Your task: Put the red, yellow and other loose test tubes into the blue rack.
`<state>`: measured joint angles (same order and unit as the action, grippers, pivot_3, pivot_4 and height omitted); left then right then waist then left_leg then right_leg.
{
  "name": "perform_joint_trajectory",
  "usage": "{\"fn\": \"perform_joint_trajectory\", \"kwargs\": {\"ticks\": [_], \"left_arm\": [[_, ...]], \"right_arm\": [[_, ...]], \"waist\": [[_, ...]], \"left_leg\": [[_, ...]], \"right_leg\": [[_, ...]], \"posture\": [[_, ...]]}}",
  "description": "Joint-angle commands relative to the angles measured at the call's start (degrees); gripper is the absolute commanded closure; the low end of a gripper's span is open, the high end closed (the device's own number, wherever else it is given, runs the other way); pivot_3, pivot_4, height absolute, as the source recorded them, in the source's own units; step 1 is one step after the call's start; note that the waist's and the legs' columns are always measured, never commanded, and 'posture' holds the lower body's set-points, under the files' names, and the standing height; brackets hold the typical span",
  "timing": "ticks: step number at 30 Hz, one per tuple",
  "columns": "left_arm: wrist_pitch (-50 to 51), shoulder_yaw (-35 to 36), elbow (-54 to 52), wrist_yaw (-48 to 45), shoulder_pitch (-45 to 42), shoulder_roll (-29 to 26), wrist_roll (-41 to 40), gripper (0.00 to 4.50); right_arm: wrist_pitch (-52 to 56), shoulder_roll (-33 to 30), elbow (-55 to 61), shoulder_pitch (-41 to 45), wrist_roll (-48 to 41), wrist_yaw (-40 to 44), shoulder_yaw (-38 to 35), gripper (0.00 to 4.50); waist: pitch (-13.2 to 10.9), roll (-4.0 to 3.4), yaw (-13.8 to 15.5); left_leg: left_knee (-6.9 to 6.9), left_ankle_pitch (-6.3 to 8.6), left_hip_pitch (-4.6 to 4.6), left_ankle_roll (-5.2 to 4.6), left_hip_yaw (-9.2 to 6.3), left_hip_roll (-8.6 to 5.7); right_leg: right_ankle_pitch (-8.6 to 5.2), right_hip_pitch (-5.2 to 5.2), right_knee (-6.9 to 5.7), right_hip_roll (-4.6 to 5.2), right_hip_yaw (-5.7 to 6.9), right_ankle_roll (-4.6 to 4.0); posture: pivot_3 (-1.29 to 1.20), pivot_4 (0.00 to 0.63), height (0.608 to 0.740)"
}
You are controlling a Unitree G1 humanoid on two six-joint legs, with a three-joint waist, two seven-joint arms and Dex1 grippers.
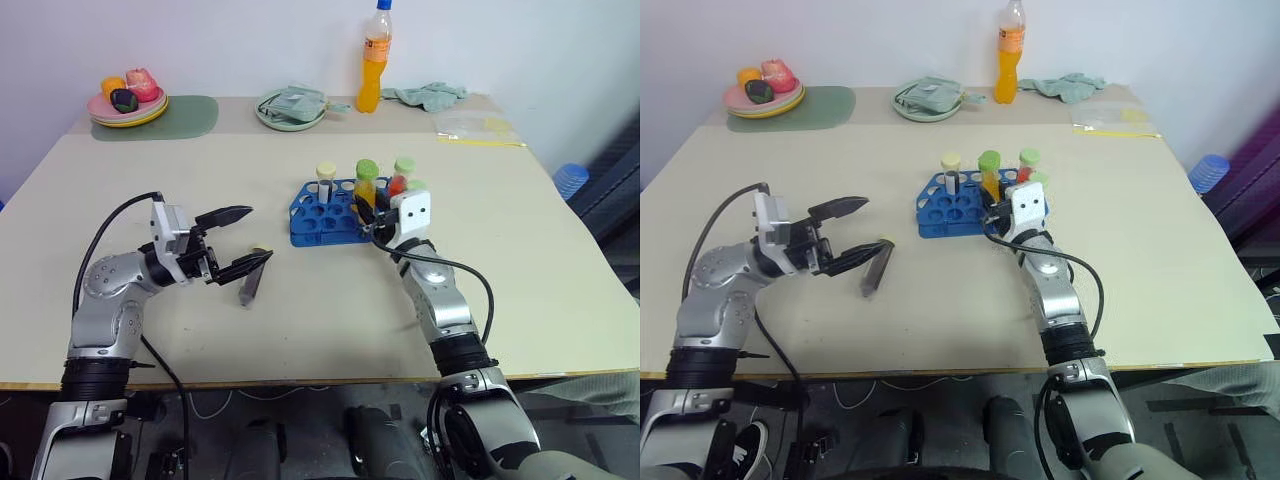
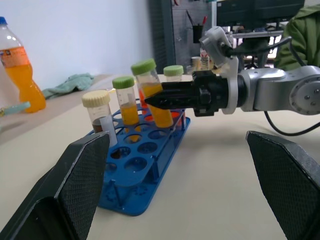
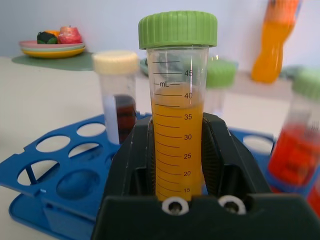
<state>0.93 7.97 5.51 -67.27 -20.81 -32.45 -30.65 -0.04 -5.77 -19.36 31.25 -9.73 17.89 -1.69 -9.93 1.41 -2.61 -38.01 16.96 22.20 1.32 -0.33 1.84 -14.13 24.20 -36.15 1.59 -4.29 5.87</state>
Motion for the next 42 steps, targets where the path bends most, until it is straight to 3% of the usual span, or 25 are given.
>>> {"fn": "perform_joint_trajectory", "kwargs": {"ticks": [1, 3, 4, 7, 12, 16, 20, 27, 30, 34, 37, 42], "left_arm": [[-0.62, 1.50, -1.06, 0.00, 0.03, -0.55, -0.54, 0.00], [-0.72, 1.52, -1.15, 0.02, 0.23, -0.45, -0.55, 0.00], [-0.77, 1.49, -1.14, 0.03, 0.29, -0.40, -0.54, 0.00], [-0.91, 1.37, -1.16, 0.01, 0.41, -0.31, -0.48, 0.00], [-0.97, 1.44, -1.31, -0.08, 0.83, -0.38, -0.52, 0.00], [-1.76, 1.36, -0.80, -0.48, 1.08, -0.22, -0.20, 0.00], [-1.62, 1.37, -0.63, -0.16, 0.51, -0.15, -0.13, 0.00], [-0.04, 1.03, -3.97, 2.48, 0.67, -1.29, 1.58, 0.00], [1.35, 1.49, -5.47, 3.60, 1.21, -2.87, 1.93, 0.00], [8.31, 0.04, -11.90, 7.09, 4.84, -6.76, 3.65, 0.00], [15.75, -2.00, -17.70, 13.22, 5.93, -9.85, 8.15, 0.00], [37.29, -3.99, -24.40, 21.02, 0.00, -11.77, 5.33, 0.00]], "right_arm": [[-0.48, -0.10, 2.27, 0.00, 0.29, -0.24, -0.07, 1.28], [-0.99, -0.02, 2.85, -0.05, 0.39, -0.49, -0.18, 0.22], [-1.00, -0.13, 3.46, -0.02, 0.24, -0.27, -0.21, 0.05], [-1.29, -1.36, 5.62, -0.28, 0.13, 1.29, -0.05, 0.05], [4.86, -7.19, 13.77, -4.98, -4.06, 10.60, 0.61, 0.05], [12.75, -15.23, 24.15, -10.72, -10.73, 20.49, 0.04, 0.05], [17.27, -22.15, 29.75, -12.75, -14.91, 24.87, -2.91, 0.05], [24.66, -38.77, 32.59, -14.08, -23.95, 41.25, -8.93, 0.05], [25.55, -42.33, 33.22, -12.95, -28.65, 46.80, -11.40, 0.05], [26.33, -45.33, 34.48, -10.68, -32.45, 50.95, -13.97, 0.05], [27.01, -44.78, 34.36, -9.67, -32.14, 49.41, -12.76, 0.05], [25.50, -42.14, 35.70, -11.80, -30.44, 46.92, -11.76, 0.05]], "waist": [[0.00, 0.00, -0.03], [0.00, 0.00, -0.03], [0.00, 0.00, -0.01], [0.00, 0.00, 0.04], [0.00, 0.00, 0.25], [0.00, 0.00, 0.30], [0.00, -0.01, 0.07], [0.00, 0.00, 0.47], [-0.01, 0.01, 0.49], [-0.02, -0.02, -0.01], [-0.04, 0.03, 0.19], [-0.11, 0.14, 1.18]], "left_leg": [[0.00, 0.00, 0.00, 0.00, 0.00, 0.00], [0.00, 0.00, 0.00, 0.00, -0.01, 0.00], [0.00, 0.00, 0.00, 0.00, -0.01, 0.00], [0.00, 0.00, 0.00, 0.00, 0.00, 0.00], [0.00, 0.00, 0.00, 0.00, -0.01, -0.01], [0.00, 0.00, 0.00, 0.00, -0.02, -0.02], [-0.03, 0.00, -0.05, 0.00, 0.02, -0.02], [-0.06, 0.00, -0.12, 0.00, -0.02, -0.02], [-0.07, 0.00, -0.13, -0.01, -0.03, -0.02], [-0.04, 0.01, -0.24, -0.02, 0.01, 0.01], [-0.01, 0.01, -0.39, -0.02, -0.04, 0.02], [-0.01, 0.01, -0.66, -0.02, -0.03, -0.02]], "right_leg": [[0.00, 0.00, 0.00, 0.00, 0.00, 0.00], [0.00, 0.00, -0.01, 0.00, 0.00, 0.00], [0.00, 0.00, -0.01, 0.00, 0.00, 0.00], [0.00, 0.00, 0.00, 0.01, 0.00, 0.00], [0.00, -0.05, 0.02, 0.03, 0.00, 0.00], [0.00, -0.06, 0.04, 0.03, 0.01, 0.00], [0.00, -0.08, 0.03, 0.00, -0.02, 0.01], [-0.01, -0.21, 0.07, -0.04, -0.01, 0.00], [-0.01, -0.23, 0.08, -0.04, 0.00, 0.01], [-0.01, -0.27, 0.05, -0.06, -0.04, 0.01], [-0.03, -0.42, 0.06, -0.07, -0.01, 0.00], [-0.17, -0.77, 0.15, 0.00, -0.01, -0.11]], "posture": [[0.00, 0.150, 0.740], [0.00, 0.150, 0.740], [0.00, 0.150, 0.740], [0.00, 0.150, 0.740], [0.00, 0.150, 0.740], [0.00, 0.150, 0.740], [0.00, 0.150, 0.740], [0.00, 0.150, 0.740], [0.00, 0.150, 0.740], [0.00, 0.150, 0.740], [0.00, 0.150, 0.740], [0.00, 0.150, 0.740]]}}
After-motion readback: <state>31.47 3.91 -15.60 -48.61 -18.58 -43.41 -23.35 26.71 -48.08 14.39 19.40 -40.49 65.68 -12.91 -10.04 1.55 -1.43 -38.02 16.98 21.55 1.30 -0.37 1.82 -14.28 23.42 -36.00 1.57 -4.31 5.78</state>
